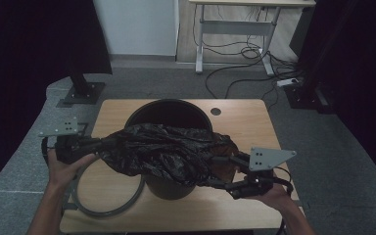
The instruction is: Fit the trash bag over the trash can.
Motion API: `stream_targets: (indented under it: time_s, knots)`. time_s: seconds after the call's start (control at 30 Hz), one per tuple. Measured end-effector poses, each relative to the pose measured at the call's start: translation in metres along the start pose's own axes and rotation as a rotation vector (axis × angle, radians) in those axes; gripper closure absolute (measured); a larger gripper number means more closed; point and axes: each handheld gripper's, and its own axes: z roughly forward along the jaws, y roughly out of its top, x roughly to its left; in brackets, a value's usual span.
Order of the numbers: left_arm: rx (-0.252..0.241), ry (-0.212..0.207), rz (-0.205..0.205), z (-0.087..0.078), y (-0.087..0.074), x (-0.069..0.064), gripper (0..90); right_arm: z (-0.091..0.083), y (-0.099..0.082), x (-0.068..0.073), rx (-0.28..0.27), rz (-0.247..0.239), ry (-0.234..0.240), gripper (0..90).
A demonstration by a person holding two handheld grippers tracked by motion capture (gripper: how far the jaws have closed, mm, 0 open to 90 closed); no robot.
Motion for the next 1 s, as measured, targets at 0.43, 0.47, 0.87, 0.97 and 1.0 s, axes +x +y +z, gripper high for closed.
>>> stream_targets:
  time_s: [0.43, 0.47, 0.87, 0.97, 1.0]
  knots:
    - [0.008, -0.031, -0.002, 0.0, -0.004, 0.002, 89.9, 0.04, -0.033, 0.01, 0.131, -0.085, 0.072, 88.6]
    - [0.01, -0.038, -0.002, 0.001, -0.005, 0.002, 90.0, 0.045, -0.039, 0.011, 0.147, -0.083, 0.089, 88.7]
    - [0.056, -0.082, 0.024, 0.009, -0.006, 0.001, 89.9, 0.093, -0.071, 0.002, 0.249, -0.096, -0.009, 88.4]
    - [0.074, -0.094, 0.044, 0.01, -0.009, -0.001, 89.8, 0.102, -0.078, 0.002, 0.273, -0.093, -0.017, 88.4]
    - [0.079, -0.094, 0.045, 0.01, -0.011, -0.001, 89.8, 0.104, -0.081, 0.002, 0.285, -0.097, -0.02, 88.4]
